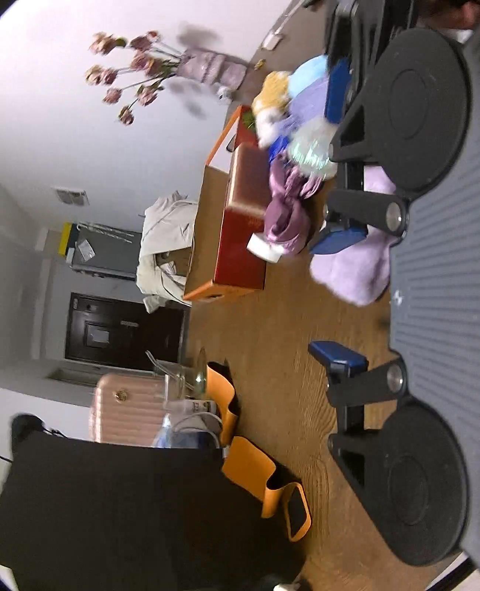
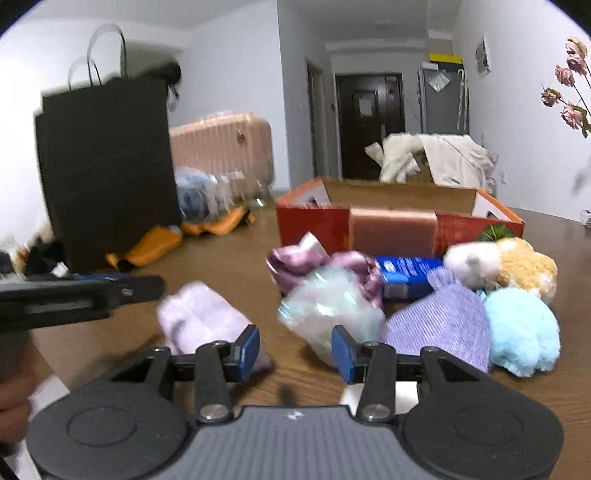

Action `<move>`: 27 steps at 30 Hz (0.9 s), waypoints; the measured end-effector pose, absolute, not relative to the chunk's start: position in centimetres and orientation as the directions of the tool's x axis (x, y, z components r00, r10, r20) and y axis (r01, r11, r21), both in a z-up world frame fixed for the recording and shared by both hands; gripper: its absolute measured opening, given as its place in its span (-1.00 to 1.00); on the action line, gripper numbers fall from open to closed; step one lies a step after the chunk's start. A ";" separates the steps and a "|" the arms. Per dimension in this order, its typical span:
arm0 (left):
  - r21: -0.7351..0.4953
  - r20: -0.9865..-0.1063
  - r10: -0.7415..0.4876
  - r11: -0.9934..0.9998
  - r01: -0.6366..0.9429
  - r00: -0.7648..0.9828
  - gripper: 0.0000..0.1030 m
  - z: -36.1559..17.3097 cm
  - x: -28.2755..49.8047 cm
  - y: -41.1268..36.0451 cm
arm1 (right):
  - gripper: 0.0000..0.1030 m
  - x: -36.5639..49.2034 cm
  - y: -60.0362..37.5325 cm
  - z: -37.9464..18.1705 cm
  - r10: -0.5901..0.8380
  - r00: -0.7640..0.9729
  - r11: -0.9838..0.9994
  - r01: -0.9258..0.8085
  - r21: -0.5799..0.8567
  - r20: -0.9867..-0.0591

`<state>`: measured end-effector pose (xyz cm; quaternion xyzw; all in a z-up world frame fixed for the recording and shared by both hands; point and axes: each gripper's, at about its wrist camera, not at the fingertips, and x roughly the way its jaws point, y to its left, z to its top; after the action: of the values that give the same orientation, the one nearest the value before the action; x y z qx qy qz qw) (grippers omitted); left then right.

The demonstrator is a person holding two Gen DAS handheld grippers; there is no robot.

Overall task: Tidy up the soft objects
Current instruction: 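Reach both tools to the lilac fuzzy headband and close on it, then carry the headband into the cardboard box and open both tools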

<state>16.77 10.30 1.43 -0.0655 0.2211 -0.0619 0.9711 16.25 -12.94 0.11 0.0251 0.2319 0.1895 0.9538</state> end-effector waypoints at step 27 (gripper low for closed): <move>-0.361 -0.486 -0.319 0.921 0.146 0.813 -0.55 2.5 18.6 9.9 | -0.71 20.3 -12.0 0.9 0.570 0.689 0.819 -0.433 0.377 -0.448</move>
<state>18.64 9.92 2.50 -0.1551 0.2793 -0.1237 0.9395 20.29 -11.96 0.92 0.1213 0.2827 0.2751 0.9109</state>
